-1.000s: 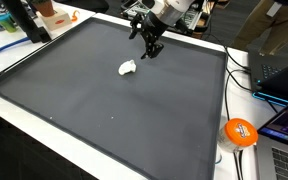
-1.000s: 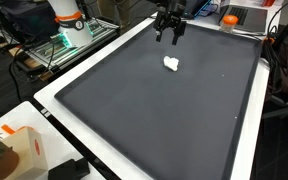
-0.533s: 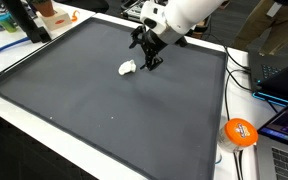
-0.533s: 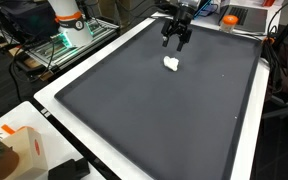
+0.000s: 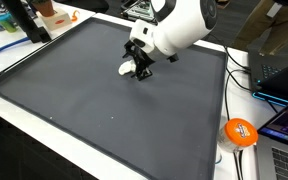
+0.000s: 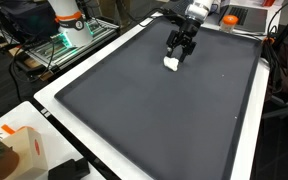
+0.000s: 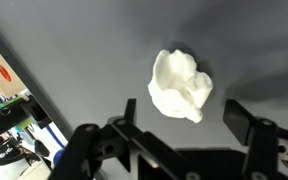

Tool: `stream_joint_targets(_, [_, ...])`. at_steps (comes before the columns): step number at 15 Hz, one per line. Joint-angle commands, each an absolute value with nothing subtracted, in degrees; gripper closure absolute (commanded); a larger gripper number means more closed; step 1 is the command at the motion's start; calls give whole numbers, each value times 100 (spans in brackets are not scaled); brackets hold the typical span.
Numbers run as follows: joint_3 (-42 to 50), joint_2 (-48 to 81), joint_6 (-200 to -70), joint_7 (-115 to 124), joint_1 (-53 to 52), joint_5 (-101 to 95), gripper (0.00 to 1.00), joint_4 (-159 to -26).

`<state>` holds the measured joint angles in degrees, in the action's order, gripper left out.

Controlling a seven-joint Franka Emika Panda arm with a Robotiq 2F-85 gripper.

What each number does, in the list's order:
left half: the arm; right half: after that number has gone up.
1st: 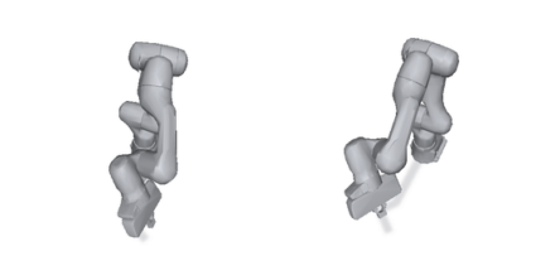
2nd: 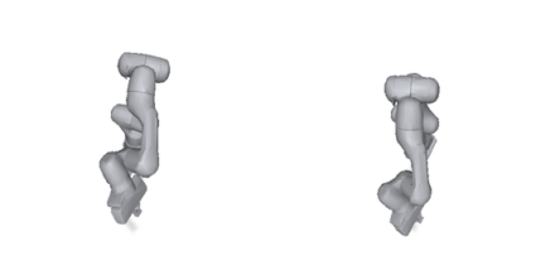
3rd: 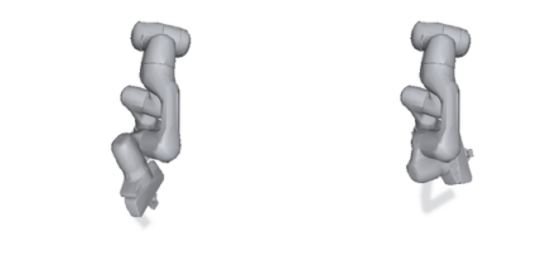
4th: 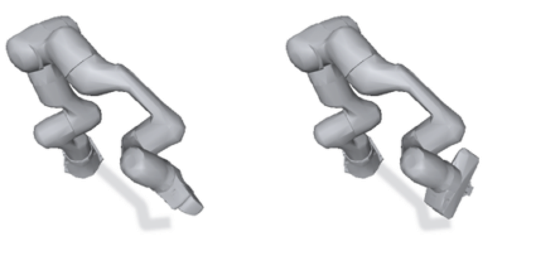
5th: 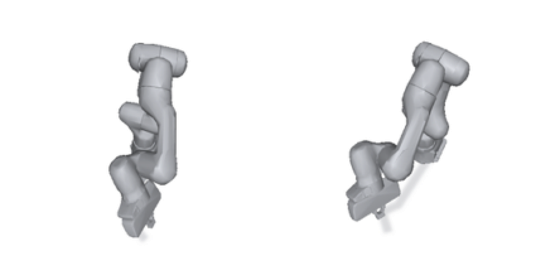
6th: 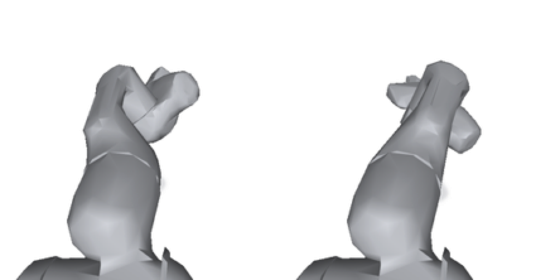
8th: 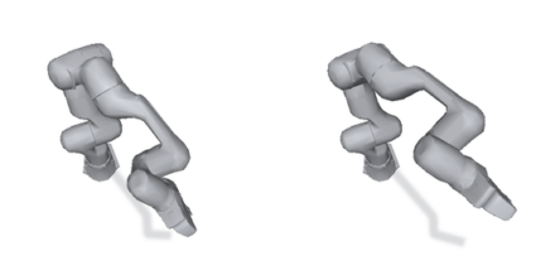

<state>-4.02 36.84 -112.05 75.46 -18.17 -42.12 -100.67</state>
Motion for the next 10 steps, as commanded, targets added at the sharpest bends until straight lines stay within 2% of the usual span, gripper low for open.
stream_joint_targets(1, [-275,3984,-10913,7499,-1881,-4000,17,-9707])
stream_joint_targets(3, [-277,4013,-10747,7426,-1829,-3810,29,-9665])
stream_joint_targets(4, [-275,4008,-10683,7400,-1814,-3710,43,-9664])
stream_joint_targets(5, [-264,4009,-10629,7390,-1810,-3624,46,-9656])
stream_joint_targets(7, [-244,4020,-10510,7322,-1802,-3442,59,-9644])
stream_joint_targets(10, [-230,3990,-10592,7177,-1748,-3125,85,-9715])
